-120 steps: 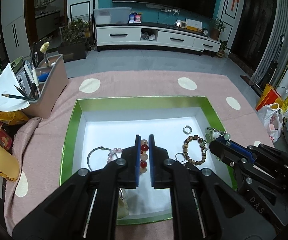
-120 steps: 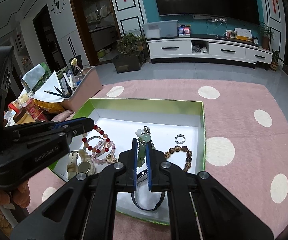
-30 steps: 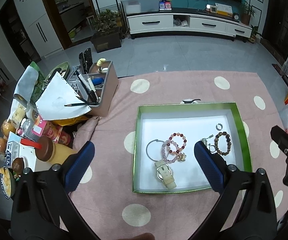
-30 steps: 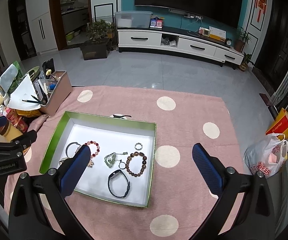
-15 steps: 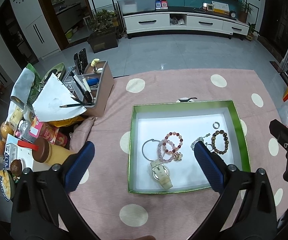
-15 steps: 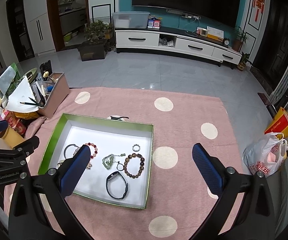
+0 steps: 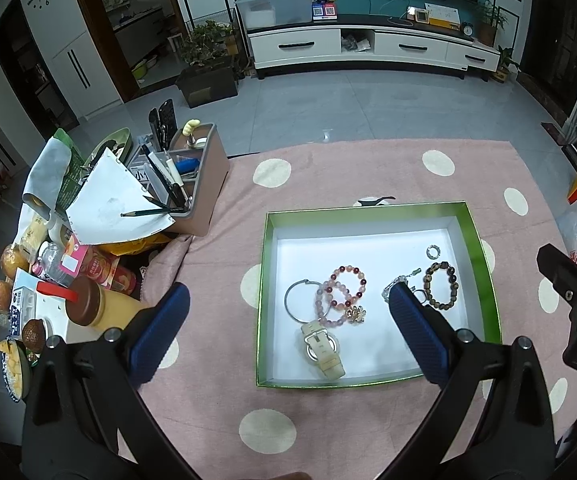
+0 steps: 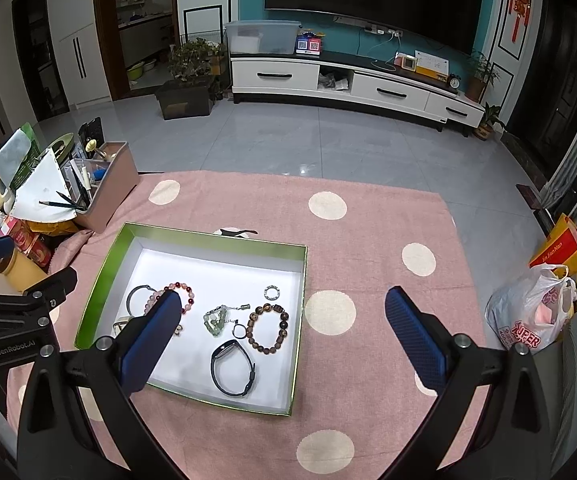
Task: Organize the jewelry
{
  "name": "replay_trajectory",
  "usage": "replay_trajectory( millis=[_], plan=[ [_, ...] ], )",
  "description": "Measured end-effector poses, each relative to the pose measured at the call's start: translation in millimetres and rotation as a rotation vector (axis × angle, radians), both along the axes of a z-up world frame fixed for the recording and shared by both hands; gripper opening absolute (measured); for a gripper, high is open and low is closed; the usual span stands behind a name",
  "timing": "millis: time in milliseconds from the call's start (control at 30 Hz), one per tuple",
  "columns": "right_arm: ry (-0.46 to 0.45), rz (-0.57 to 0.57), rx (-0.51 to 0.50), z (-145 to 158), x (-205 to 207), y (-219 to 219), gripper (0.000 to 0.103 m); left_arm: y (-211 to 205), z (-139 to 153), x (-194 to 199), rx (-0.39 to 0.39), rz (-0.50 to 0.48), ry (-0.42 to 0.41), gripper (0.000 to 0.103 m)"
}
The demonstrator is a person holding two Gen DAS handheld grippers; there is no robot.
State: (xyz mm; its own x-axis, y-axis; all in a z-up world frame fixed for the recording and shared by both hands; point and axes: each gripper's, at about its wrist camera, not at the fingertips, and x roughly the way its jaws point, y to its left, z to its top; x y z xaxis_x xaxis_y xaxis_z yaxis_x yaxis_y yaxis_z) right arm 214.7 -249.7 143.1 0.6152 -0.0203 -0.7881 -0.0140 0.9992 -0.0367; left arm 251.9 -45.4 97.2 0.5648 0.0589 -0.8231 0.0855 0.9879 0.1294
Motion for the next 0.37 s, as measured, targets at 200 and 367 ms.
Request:
replay_trajectory(
  millis=[200,367],
  plan=[
    [-0.004,-0.002,0.006,0.0,-1.4,-0.1,0.102,0.3,-0.9,-1.3,0.014,0.008,-0.004,0.101],
    [-0.004,-0.004,0.007,0.0,-1.5,0.1,0.102,0.3,-1.6,-1.1,0.02,0.011,0.001,0.101]
  ],
)
